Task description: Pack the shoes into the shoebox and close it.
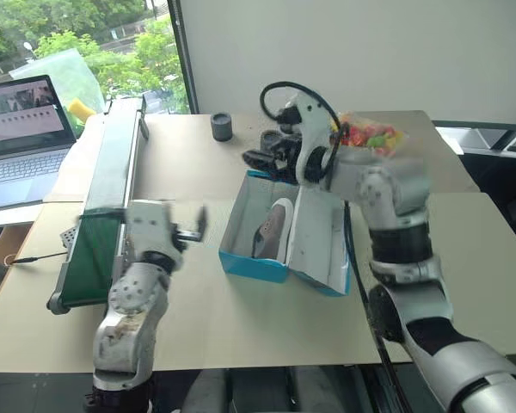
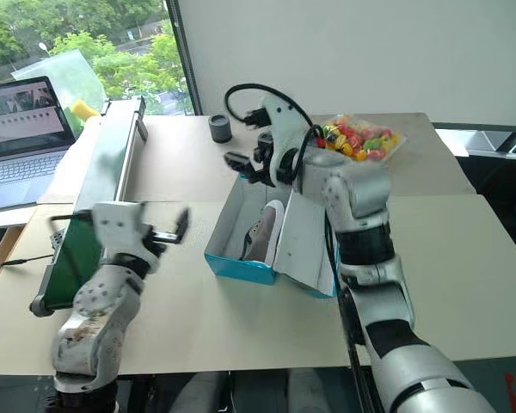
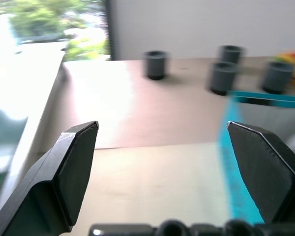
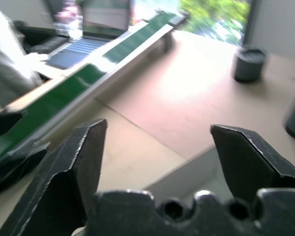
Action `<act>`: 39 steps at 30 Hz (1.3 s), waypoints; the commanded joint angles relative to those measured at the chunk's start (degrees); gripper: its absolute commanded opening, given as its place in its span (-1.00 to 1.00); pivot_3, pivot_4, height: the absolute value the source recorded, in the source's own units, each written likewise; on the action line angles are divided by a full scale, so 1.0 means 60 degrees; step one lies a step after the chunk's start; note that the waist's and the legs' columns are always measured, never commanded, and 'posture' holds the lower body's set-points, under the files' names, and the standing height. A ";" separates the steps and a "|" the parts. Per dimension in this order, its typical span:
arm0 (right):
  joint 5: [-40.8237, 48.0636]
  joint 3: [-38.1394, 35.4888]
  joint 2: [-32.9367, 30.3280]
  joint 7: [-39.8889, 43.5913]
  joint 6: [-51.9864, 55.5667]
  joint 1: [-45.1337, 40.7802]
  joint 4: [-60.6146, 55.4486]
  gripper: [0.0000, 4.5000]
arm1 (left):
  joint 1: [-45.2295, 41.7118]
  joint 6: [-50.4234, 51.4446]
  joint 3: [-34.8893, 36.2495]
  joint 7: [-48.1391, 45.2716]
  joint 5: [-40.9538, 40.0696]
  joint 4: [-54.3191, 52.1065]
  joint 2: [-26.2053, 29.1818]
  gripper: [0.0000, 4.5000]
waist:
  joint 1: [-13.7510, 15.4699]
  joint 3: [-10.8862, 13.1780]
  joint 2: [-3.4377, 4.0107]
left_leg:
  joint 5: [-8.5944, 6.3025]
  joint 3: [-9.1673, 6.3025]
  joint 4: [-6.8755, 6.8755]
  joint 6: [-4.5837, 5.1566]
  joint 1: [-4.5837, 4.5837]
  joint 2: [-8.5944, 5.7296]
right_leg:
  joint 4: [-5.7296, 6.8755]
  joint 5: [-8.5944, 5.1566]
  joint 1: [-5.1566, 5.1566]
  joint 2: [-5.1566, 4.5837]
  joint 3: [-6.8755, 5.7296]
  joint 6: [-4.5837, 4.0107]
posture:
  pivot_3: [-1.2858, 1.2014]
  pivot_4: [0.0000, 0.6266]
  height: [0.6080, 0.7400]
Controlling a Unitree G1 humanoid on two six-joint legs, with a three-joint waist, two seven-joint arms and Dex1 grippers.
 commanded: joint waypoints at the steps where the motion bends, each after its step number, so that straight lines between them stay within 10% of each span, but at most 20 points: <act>1: 0.0148 0.0740 -0.0874 0.1894 -0.1178 0.1159 -0.1574 0.79 | 0.0244 0.0447 0.1244 0.0667 0.0157 -0.0323 -0.0023 1.00 | 0.0037 0.0000 -0.0003 | -0.0004 -0.0001 0.0007 -0.0006 -0.0001 0.0000 | -0.0002 0.0000 0.0004 -0.0001 -0.0001 0.0000 | 0.03 -0.52 0.93; 8: -0.1392 0.2390 -0.1320 0.2894 -0.3466 0.2702 -0.1525 0.79 | 0.0505 0.0785 0.2168 0.0171 -0.0294 -0.0325 0.0514 1.00 | 0.0072 0.0001 -0.0007 | -0.0010 0.0001 0.0058 -0.0013 0.0017 0.0003 | 0.0002 0.0020 0.0028 0.0005 -0.0002 -0.0009 | 0.03 -0.52 0.93; 39: -0.3120 0.2026 0.0076 0.1661 -0.4315 0.2971 0.0141 0.91 | 0.0027 0.0761 0.1860 -0.0158 -0.0494 0.0637 0.0996 1.00 | 0.0077 -0.0002 -0.0015 | -0.0016 0.0011 0.0062 -0.0024 0.0021 0.0021 | 0.0008 0.0032 0.0017 0.0012 0.0007 -0.0023 | 0.03 -0.52 0.93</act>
